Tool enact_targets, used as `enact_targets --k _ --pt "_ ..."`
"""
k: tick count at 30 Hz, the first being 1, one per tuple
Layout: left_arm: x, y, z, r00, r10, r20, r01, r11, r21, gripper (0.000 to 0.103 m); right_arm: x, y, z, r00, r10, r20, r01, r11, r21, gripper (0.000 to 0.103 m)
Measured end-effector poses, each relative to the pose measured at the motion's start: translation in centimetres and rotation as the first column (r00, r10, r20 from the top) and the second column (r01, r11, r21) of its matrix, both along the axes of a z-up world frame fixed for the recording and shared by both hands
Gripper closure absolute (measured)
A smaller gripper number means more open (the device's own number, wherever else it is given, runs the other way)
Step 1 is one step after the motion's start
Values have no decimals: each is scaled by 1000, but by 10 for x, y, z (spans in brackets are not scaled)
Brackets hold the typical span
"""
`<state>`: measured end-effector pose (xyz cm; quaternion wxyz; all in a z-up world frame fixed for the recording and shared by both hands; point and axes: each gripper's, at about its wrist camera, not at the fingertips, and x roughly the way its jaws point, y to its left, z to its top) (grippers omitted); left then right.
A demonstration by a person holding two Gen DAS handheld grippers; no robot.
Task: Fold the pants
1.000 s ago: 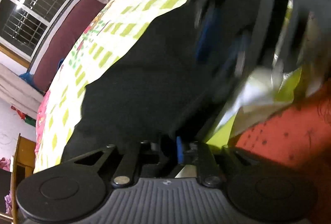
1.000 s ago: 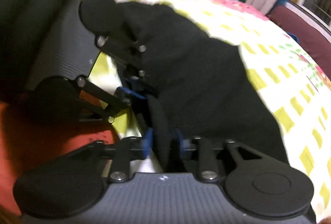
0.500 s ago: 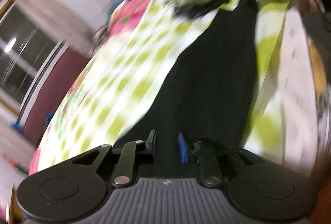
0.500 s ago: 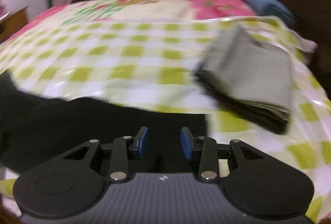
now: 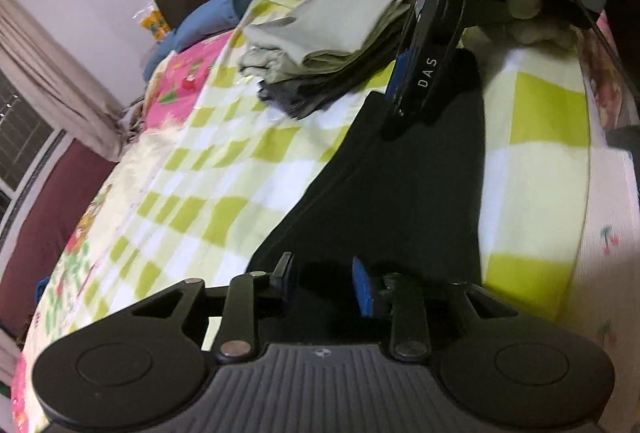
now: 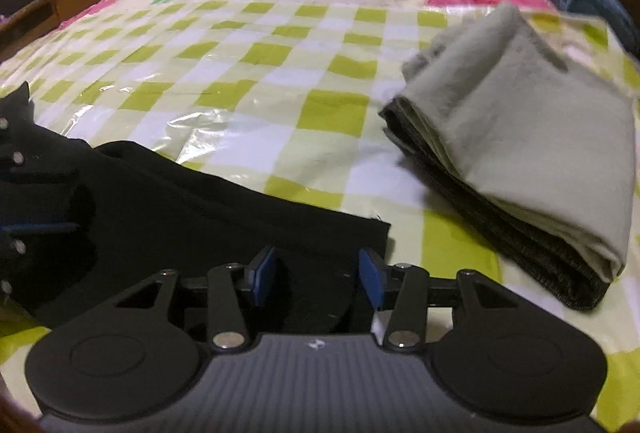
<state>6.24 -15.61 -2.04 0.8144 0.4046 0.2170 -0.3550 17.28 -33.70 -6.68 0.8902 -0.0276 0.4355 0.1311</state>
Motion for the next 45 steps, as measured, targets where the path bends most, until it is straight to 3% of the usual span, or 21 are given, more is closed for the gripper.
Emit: enact_targets --k 3,10,11,12,14,20,25,29,35,38,40,42,43,45 --pt "3 -12 -6 1000 -14 -5 14 1000 11 52 -3 -6 2 999 40 -29 -39 999 23 55" --pt "1 -23 -9 999 -41 -29 41 999 13 52 -8 -28 5 994 29 -108 -11 987 159 54" --pt "1 -26 -9 999 -43 -27 43 999 16 52 -8 -27 6 994 28 -110 -10 986 166 58" --pt "0 -28 -9 999 -44 -25 44 999 18 52 -8 -28 7 993 33 -111 -11 982 188 74" --pt "0 -31 -7 999 -49 -23 50 999 15 52 -6 -32 10 992 15 -123 17 966 258 97" --pt "4 -42 0 998 -56 11 56 998 -9 52 -2 -45 33 998 -47 -29 53 948 314 97" --pt "14 -59 -7 999 -40 -27 38 997 -67 52 3 -60 15 990 -128 -66 141 949 280 98" --pt "5 -73 -17 995 -69 69 71 997 -22 52 8 -65 13 980 -192 -47 198 932 304 98" --pt "8 -75 4 990 -47 134 60 994 -96 47 4 -64 35 972 -233 39 208 921 330 99" --pt "15 -85 -10 992 -27 125 36 997 -74 46 13 -66 18 963 -270 14 252 914 316 99" --pt "23 -93 -28 998 -12 59 14 1000 -23 46 22 -63 0 957 -288 -21 283 919 276 99" --pt "23 -95 -36 997 -15 77 15 1000 -5 46 21 -66 -10 944 -320 -76 328 897 296 95" --pt "22 -95 -33 996 -17 83 17 1000 -5 45 17 -68 -8 944 -322 -75 330 896 296 95" --pt "20 -89 -22 997 -12 71 14 999 -34 43 -2 -73 6 933 -360 -22 352 897 267 84"
